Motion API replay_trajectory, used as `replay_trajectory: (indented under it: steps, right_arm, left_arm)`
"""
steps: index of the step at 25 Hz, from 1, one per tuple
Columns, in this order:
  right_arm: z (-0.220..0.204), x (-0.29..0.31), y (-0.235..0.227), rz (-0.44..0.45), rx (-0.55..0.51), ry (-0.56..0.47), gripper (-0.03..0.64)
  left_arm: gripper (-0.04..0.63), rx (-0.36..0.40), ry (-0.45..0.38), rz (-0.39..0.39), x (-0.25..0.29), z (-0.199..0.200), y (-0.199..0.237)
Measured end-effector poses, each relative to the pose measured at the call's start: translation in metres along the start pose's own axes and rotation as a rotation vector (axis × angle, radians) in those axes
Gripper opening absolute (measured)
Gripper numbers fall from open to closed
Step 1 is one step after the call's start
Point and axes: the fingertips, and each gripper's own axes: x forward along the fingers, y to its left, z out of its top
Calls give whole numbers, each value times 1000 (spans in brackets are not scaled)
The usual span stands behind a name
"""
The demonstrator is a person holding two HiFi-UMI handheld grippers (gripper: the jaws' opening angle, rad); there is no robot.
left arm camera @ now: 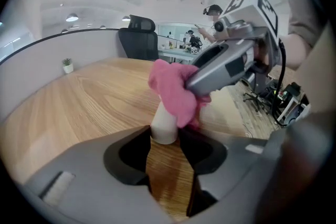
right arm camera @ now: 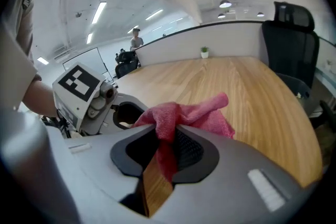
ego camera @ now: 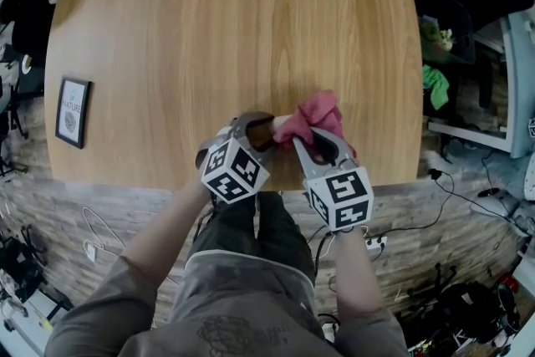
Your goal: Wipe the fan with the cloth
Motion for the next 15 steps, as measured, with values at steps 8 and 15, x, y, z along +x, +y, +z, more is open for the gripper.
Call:
replay_trajectory:
  steps: [8,15]
  right_arm:
    - [5,-33,-76,-285,60,-35,89]
    - [18,8,-30,-220,-26,-13,89]
  left_arm:
    - [173,21,0,7,-1,-2,-1]
    - [172,72,11,-11,0,-2,-4]
